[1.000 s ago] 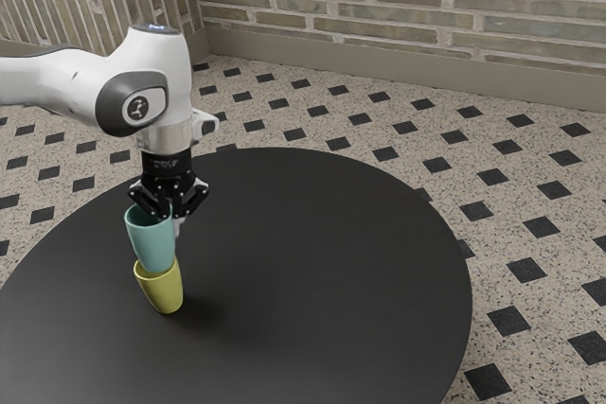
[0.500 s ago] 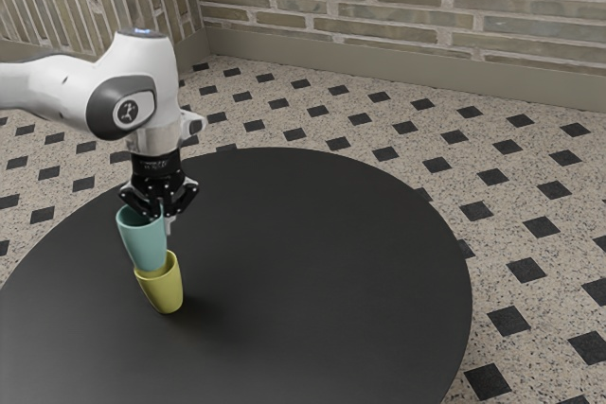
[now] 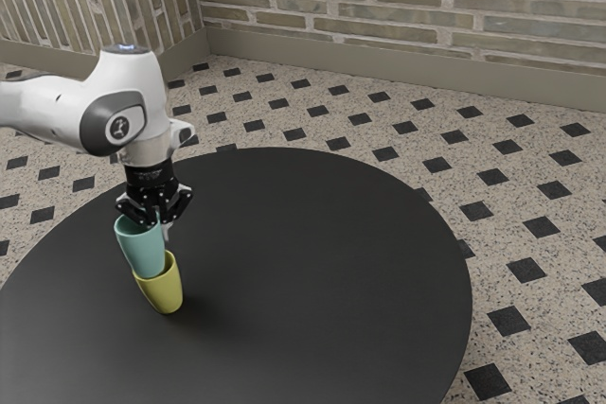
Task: Place the right cup onto the left cup
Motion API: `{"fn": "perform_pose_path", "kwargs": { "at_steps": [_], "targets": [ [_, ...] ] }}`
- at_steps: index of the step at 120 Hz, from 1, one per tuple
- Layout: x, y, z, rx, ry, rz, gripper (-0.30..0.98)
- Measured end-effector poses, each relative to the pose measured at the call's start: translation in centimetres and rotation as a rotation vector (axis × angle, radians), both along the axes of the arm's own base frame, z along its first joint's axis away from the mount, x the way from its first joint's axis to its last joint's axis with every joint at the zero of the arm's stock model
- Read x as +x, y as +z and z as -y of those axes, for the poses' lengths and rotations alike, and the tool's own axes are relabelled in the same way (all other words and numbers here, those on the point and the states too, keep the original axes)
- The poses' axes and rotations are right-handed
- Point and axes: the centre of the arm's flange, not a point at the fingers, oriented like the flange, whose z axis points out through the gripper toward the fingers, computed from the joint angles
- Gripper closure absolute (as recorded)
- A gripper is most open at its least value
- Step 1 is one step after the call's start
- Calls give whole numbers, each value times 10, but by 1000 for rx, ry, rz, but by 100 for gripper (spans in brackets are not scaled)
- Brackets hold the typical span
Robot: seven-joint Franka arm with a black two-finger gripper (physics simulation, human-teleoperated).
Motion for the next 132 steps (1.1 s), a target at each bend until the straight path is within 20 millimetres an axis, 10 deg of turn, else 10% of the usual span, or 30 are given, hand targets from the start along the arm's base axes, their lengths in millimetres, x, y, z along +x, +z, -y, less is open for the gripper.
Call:
{"fn": "perform_pose_path", "kwargs": {
  "at_steps": [43, 88, 115, 132],
  "targets": [
    [2, -1, 3, 0, -4, 28, 78],
    [6, 10, 11, -3, -18, 61, 17],
    [26, 82, 29, 52, -130, 122, 7],
    [47, 156, 86, 72, -413, 191, 4]
  ]
}}
